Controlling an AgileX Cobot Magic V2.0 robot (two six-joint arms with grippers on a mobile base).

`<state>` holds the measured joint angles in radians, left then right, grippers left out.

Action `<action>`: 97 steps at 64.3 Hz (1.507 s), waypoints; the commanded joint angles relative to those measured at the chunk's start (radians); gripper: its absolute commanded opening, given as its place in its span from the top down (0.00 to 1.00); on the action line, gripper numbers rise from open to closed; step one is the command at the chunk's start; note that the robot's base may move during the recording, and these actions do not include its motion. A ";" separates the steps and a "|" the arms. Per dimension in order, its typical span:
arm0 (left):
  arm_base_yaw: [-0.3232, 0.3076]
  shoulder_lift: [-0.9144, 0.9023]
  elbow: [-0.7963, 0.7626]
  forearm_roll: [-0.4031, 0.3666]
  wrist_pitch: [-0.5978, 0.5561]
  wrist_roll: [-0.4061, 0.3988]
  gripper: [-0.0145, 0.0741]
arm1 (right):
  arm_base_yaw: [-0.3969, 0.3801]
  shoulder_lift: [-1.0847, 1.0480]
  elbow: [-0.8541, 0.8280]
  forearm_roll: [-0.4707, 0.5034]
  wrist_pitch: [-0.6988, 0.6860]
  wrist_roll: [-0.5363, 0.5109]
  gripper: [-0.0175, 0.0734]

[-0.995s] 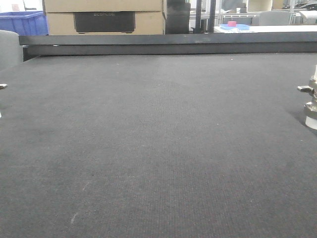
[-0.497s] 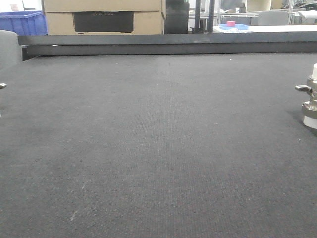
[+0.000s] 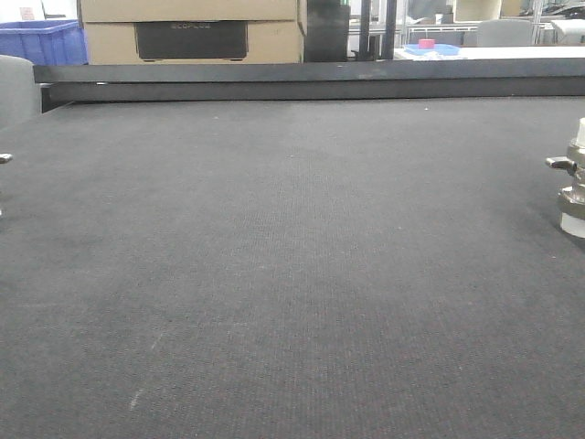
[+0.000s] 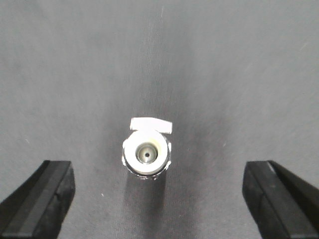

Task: Place valve from conveyor to right shelf box
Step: 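Close the right gripper around the white valve body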

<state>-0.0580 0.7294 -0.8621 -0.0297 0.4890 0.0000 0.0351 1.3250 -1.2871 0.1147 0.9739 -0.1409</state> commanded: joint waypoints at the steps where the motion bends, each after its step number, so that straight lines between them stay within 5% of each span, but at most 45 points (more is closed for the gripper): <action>1: -0.008 0.003 -0.009 -0.009 -0.005 -0.011 0.16 | 0.000 0.093 -0.053 -0.006 0.025 -0.017 0.18; 25: -0.008 0.006 -0.009 -0.009 -0.001 -0.011 0.16 | 0.055 0.373 -0.097 -0.006 0.038 -0.028 0.18; 51: -0.008 0.006 -0.009 -0.009 0.049 -0.011 0.16 | 0.055 0.437 -0.097 -0.071 0.045 -0.028 0.20; 60: -0.008 0.006 -0.009 -0.009 0.065 -0.011 0.16 | 0.055 0.459 -0.097 -0.071 0.043 -0.028 0.40; 72: -0.008 0.040 -0.058 -0.009 0.152 -0.011 0.16 | 0.055 0.464 -0.097 -0.071 0.043 -0.028 0.98; 97: 0.053 0.429 -0.527 0.030 0.637 0.027 0.16 | 0.070 0.199 -0.014 0.009 -0.053 -0.028 0.98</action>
<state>-0.0319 1.0711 -1.2877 -0.0080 1.0268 0.0000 0.0962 1.6198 -1.3343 0.1029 0.9864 -0.1624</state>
